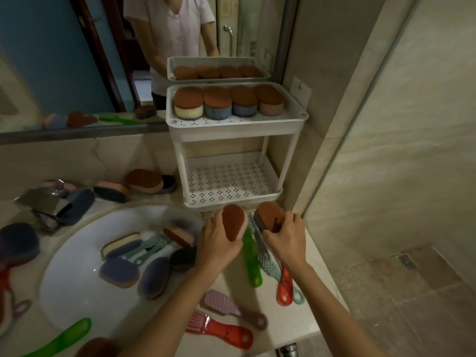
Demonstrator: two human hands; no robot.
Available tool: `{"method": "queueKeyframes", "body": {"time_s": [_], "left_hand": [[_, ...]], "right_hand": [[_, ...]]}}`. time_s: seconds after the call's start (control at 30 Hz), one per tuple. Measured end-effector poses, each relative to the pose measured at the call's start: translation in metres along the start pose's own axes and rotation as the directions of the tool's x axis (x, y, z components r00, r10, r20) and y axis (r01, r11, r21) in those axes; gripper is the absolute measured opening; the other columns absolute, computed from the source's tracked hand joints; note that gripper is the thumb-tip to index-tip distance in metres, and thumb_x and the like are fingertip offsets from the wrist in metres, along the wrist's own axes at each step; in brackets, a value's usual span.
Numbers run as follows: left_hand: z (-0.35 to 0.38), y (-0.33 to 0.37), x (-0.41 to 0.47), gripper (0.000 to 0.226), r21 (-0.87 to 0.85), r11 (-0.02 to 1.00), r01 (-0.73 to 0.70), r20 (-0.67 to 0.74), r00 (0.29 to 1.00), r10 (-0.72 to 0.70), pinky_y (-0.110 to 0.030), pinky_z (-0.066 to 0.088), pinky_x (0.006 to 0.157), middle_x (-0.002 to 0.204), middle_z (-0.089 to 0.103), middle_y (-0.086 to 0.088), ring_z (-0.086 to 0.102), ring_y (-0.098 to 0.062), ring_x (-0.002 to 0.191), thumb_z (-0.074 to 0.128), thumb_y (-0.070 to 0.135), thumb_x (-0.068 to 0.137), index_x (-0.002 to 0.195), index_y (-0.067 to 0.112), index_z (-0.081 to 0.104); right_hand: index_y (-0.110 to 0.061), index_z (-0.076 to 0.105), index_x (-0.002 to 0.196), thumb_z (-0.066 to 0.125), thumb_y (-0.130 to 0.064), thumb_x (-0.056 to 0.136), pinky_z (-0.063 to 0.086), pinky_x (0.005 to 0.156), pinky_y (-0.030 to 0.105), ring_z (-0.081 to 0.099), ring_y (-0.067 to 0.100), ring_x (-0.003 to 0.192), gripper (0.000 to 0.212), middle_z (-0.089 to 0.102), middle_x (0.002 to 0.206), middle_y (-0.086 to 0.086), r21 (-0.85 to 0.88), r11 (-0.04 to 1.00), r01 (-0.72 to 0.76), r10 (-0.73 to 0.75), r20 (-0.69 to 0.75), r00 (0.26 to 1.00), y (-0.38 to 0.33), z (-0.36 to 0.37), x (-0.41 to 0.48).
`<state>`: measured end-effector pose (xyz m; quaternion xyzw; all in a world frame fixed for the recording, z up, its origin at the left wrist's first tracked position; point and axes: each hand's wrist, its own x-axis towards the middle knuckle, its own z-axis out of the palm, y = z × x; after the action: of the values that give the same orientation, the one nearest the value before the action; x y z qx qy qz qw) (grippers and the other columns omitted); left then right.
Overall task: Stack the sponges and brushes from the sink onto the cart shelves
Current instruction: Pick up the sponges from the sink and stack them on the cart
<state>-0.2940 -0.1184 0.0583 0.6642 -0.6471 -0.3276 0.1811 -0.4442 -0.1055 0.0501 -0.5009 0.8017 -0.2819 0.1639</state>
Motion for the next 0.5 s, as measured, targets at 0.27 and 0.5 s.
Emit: {"method": "queueKeyframes", "body": {"time_s": [0.27,0.5], "left_hand": [[-0.098,0.085,0.019,0.083,0.014,0.937,-0.350,-0.365,0.870,0.331,-0.036,0.037,0.102,0.143,0.030,-0.004,0.036,-0.024,0.130,0.068,0.016,0.078,0.145,0.025,0.019],[-0.157,0.116,0.074,0.078,0.130,0.904,-0.408,-0.444,0.791,0.421,-0.043,0.033,0.110,0.140,0.040,-0.006,0.035,-0.028,0.131,0.070,0.012,0.073,0.140,0.020,0.031]], "right_hand": [[-0.015,0.046,0.077,0.070,-0.005,0.060,0.040,0.080,0.027,0.050,0.022,0.103,0.030,0.049,0.114,0.005,0.168,0.902,0.397,-0.329,-0.324,0.887,-0.083,-0.066,0.047],[-0.003,0.053,0.090,0.062,0.010,0.065,0.037,0.083,0.025,0.049,0.027,0.114,0.030,0.047,0.127,0.011,0.085,0.805,0.587,-0.509,-0.410,0.757,-0.130,-0.105,0.107]]}}
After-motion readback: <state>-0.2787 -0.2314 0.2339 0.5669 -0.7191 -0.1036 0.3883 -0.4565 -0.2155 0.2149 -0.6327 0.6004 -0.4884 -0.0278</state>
